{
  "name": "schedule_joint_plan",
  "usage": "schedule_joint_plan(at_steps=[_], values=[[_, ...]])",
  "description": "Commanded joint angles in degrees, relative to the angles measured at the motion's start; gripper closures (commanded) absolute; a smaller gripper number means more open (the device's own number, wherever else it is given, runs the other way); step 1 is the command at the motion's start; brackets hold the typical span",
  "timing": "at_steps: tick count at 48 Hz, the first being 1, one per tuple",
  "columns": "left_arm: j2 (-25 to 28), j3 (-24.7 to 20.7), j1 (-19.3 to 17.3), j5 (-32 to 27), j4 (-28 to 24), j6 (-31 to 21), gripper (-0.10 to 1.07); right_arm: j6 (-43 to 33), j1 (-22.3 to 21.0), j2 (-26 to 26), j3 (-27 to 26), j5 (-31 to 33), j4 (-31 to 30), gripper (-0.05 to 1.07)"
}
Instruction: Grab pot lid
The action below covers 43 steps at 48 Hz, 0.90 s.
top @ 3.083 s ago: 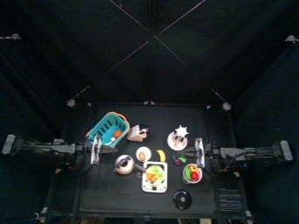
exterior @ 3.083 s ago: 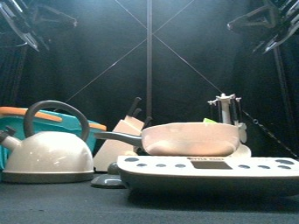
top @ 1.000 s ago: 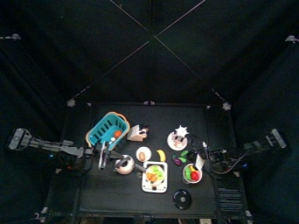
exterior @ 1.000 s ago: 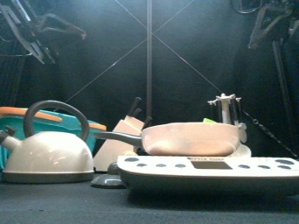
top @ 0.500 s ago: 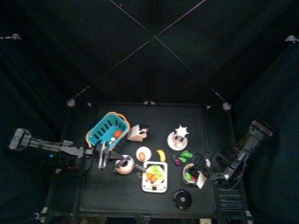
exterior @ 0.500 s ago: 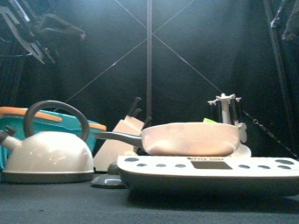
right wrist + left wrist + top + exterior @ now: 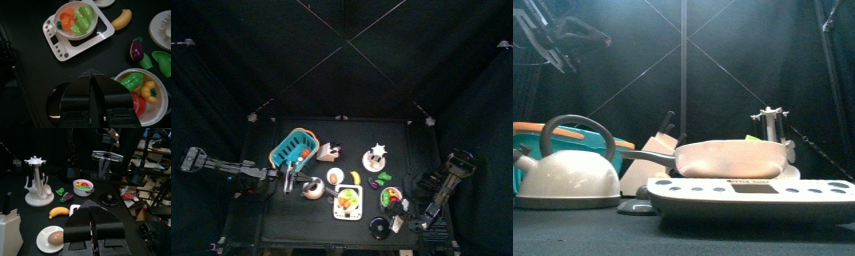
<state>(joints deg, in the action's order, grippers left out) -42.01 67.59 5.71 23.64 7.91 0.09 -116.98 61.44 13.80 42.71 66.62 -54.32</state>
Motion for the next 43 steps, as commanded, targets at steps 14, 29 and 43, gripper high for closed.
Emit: schedule_joint_plan(at_steps=[14, 29, 43], values=[[0.1, -0.6, 0.0, 0.3, 0.1, -0.1, 0.99, -0.2, 1.8, -13.0, -8.9, 0.0, 3.4, 0.43], [0.1, -0.4, -0.2, 0.3, 0.0, 0.0, 0.99, -0.5, 1.9, -15.2, -11.3, -2.6, 9.1, 0.29], [0.1, -0.2, -0.3, 0.3, 0.0, 0.0, 0.99, -0.2, 0.5, -16.8, -9.8, -8.2, 11.5, 0.18]])
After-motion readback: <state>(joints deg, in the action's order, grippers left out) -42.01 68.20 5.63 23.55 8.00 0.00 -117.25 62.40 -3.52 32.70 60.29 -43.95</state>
